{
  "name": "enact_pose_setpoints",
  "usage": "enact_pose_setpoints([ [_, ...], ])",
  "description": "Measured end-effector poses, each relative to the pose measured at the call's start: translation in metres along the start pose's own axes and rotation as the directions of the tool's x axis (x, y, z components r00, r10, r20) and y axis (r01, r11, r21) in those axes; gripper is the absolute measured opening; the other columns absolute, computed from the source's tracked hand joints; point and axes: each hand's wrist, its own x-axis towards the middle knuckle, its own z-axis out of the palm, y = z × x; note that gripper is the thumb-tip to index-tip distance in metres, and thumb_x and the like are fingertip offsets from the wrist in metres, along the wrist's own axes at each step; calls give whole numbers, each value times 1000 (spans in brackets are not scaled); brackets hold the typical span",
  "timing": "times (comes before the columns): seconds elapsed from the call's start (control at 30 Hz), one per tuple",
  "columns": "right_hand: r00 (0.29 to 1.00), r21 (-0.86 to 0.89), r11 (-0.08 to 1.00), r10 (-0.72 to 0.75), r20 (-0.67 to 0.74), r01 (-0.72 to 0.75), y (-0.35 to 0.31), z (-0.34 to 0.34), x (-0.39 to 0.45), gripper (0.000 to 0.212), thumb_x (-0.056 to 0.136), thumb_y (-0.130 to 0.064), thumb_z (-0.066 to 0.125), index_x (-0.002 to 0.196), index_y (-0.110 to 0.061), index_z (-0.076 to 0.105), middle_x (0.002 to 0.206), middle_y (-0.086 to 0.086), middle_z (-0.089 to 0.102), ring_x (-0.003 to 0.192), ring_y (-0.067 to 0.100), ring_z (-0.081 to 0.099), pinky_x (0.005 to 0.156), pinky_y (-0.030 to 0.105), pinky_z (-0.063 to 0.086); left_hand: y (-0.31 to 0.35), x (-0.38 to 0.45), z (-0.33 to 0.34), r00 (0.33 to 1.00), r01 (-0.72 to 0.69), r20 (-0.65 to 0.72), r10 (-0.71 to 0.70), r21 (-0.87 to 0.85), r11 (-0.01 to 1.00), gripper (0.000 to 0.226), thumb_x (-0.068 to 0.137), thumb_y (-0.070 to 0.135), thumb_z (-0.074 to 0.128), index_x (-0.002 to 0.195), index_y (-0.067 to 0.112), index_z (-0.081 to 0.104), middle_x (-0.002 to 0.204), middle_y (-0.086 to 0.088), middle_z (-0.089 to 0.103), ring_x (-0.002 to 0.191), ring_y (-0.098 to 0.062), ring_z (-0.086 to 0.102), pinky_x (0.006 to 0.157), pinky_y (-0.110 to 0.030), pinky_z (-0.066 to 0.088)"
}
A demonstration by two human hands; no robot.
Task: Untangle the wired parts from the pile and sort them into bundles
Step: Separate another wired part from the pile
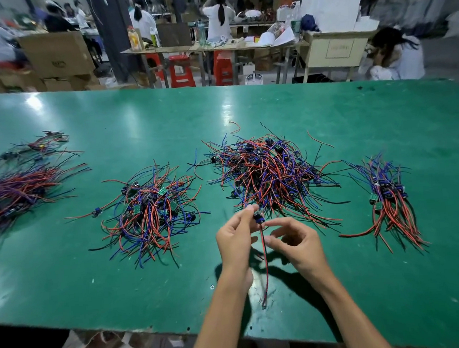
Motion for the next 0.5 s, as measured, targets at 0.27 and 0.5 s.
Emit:
enact_pose_setpoints([
  [0.27, 987, 144, 988, -31, -157, 54, 0, -2, -3, 25, 73, -21, 86, 97, -21, 79, 73, 12, 73, 62, 13, 56, 53, 18, 46, -15, -8, 20, 993, 67, -89, -71, -51, 996, 18, 92, 33, 71, 85, 18, 76, 80, 4, 74, 65, -12, 67, 69, -33, 44],
  [0.5, 969, 233, 972, 36, -246, 23, 1, -3, 0, 12, 85, -22, 75, 93, -14, 78, 75, 5, 75, 63, 5, 61, 63, 15, 48, -22, -17, 17, 994, 63, -89, -63, -2, 998, 25, 91, 35, 71, 96, 11, 76, 92, -1, 79, 68, -11, 67, 67, -26, 46],
])
